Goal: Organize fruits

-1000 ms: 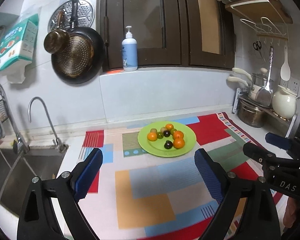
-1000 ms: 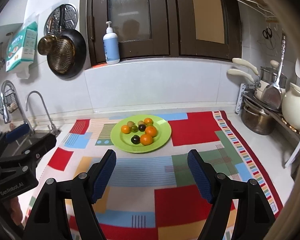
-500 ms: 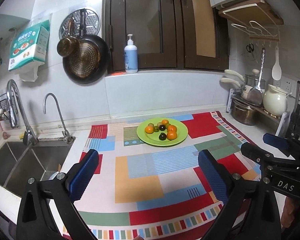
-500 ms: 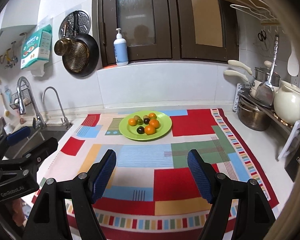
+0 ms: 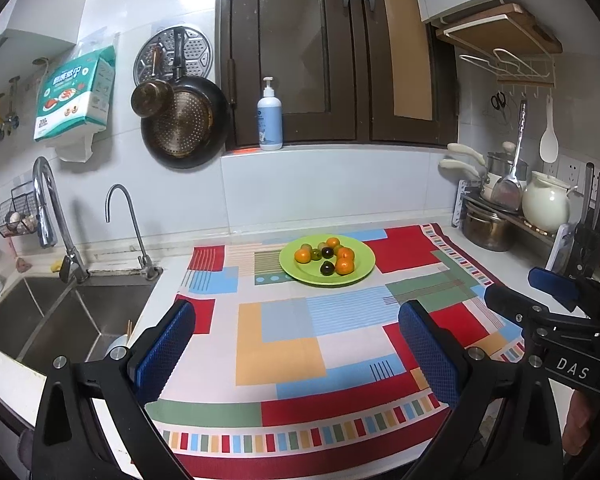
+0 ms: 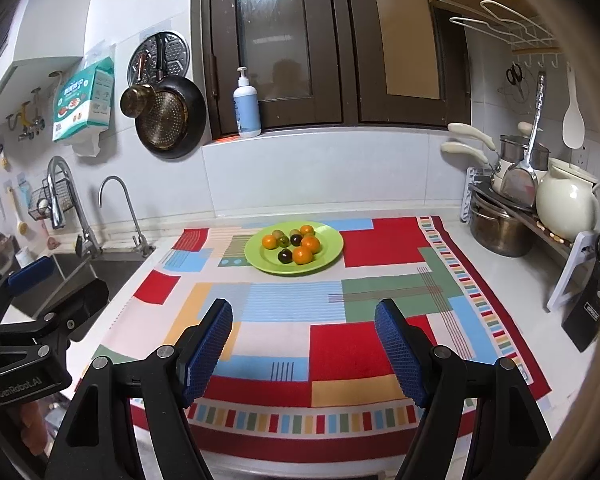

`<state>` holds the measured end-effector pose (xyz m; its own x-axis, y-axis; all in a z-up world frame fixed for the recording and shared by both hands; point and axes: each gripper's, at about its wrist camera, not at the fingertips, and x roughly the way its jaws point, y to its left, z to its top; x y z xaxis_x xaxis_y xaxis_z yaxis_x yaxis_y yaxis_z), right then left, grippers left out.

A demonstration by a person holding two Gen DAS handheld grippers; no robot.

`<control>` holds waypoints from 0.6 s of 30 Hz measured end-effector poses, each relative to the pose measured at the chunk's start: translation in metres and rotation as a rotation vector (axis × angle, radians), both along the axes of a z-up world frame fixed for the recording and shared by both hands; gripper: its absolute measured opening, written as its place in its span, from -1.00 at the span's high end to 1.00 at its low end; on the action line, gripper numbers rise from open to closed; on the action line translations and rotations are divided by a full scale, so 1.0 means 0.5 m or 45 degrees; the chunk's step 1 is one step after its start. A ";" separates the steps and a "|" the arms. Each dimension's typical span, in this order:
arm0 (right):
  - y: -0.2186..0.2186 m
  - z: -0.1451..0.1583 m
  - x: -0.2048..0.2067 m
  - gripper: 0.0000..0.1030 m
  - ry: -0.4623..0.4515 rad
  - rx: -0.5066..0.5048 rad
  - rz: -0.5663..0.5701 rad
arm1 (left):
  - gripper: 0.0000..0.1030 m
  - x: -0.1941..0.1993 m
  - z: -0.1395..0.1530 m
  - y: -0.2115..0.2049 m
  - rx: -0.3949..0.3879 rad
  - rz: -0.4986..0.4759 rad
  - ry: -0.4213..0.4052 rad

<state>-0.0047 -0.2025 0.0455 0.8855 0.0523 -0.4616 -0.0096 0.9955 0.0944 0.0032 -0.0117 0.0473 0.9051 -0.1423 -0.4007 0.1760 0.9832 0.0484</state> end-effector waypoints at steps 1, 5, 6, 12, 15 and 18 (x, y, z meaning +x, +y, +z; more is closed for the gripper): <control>0.000 0.001 -0.001 -0.44 -0.002 0.000 -0.001 | -1.00 -0.004 0.001 0.001 -0.001 0.002 -0.002; 0.000 0.003 -0.012 -0.44 -0.011 -0.004 0.002 | -1.00 -0.014 0.003 0.002 -0.002 0.008 -0.008; 0.000 0.003 -0.014 -0.44 -0.013 -0.004 0.004 | -1.00 -0.016 0.004 0.003 -0.003 0.012 -0.009; 0.007 0.004 -0.016 -0.44 -0.016 -0.006 0.002 | -1.00 -0.022 0.005 0.008 -0.006 0.010 -0.009; 0.007 0.004 -0.019 -0.44 -0.019 -0.005 0.008 | -1.00 -0.023 0.005 0.008 -0.005 0.012 -0.010; 0.007 0.004 -0.020 -0.44 -0.020 -0.005 0.010 | -1.00 -0.023 0.004 0.008 -0.001 0.010 -0.012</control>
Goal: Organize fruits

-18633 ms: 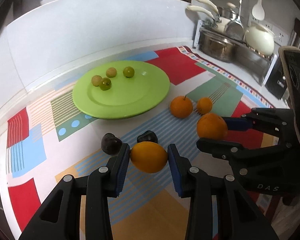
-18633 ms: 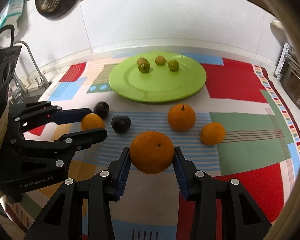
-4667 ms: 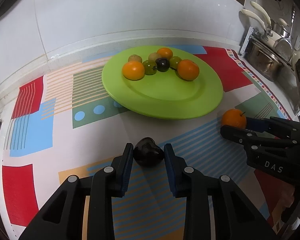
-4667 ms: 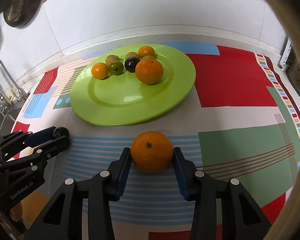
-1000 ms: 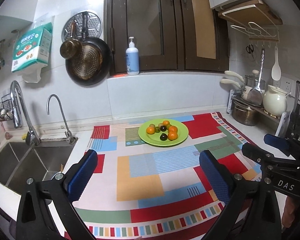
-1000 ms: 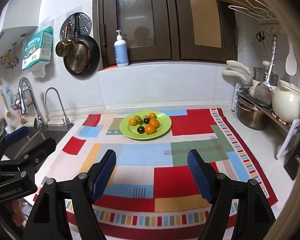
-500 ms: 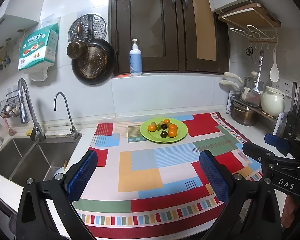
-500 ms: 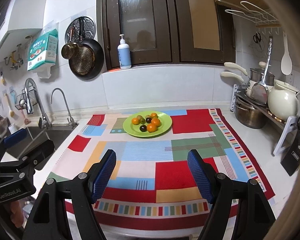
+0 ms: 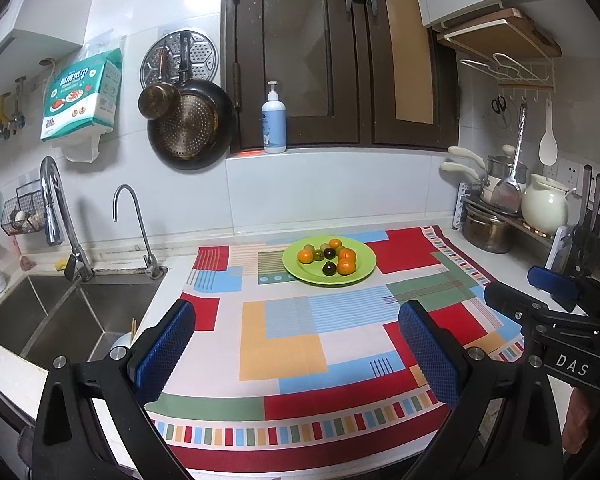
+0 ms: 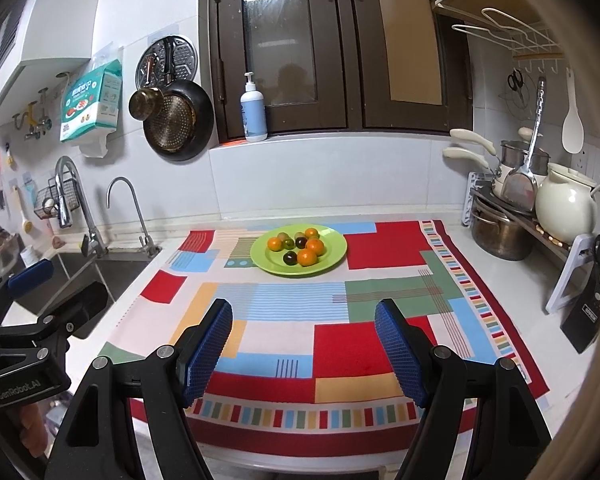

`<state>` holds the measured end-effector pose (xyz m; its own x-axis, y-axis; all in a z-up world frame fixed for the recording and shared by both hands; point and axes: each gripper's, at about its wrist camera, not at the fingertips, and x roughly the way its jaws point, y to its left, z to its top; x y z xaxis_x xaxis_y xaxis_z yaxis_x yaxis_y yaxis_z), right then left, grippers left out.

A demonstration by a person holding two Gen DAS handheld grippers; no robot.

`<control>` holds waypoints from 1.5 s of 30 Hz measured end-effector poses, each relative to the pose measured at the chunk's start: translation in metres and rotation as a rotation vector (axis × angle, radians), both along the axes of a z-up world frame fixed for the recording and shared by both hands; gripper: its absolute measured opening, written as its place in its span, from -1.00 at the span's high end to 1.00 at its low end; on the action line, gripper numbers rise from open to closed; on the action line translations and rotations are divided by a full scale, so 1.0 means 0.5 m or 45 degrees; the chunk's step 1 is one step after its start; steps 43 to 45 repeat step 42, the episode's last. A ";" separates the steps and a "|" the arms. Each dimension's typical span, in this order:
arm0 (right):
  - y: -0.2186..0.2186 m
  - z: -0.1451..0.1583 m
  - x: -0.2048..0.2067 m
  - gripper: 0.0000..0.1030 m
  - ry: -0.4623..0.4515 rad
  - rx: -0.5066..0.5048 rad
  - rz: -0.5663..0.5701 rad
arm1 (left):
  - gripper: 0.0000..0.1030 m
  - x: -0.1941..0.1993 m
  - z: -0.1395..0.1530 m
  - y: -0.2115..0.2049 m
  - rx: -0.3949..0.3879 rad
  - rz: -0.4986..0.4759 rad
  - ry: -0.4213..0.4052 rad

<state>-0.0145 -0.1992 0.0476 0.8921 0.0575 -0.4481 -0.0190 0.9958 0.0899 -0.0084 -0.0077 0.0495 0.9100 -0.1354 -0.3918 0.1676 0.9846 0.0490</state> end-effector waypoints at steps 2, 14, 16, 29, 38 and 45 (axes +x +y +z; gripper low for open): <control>-0.001 0.000 0.000 -0.44 0.000 -0.001 0.004 | -1.00 -0.002 0.000 0.000 -0.001 -0.002 0.001; 0.001 0.000 0.010 -0.44 0.012 0.001 0.006 | -1.00 0.018 0.000 -0.001 -0.006 -0.026 0.022; 0.002 0.000 0.013 -0.44 0.015 0.001 0.002 | -1.00 0.019 0.000 -0.002 -0.006 -0.026 0.020; 0.004 -0.003 0.026 -0.44 0.025 0.012 -0.011 | -1.00 0.035 -0.003 -0.009 -0.004 -0.035 0.022; 0.003 -0.009 0.034 -0.44 0.034 0.018 -0.007 | -1.00 0.039 -0.006 -0.006 -0.008 -0.025 0.028; 0.003 -0.010 0.035 -0.44 0.036 0.018 -0.002 | -1.00 0.040 -0.009 -0.003 -0.012 -0.022 0.035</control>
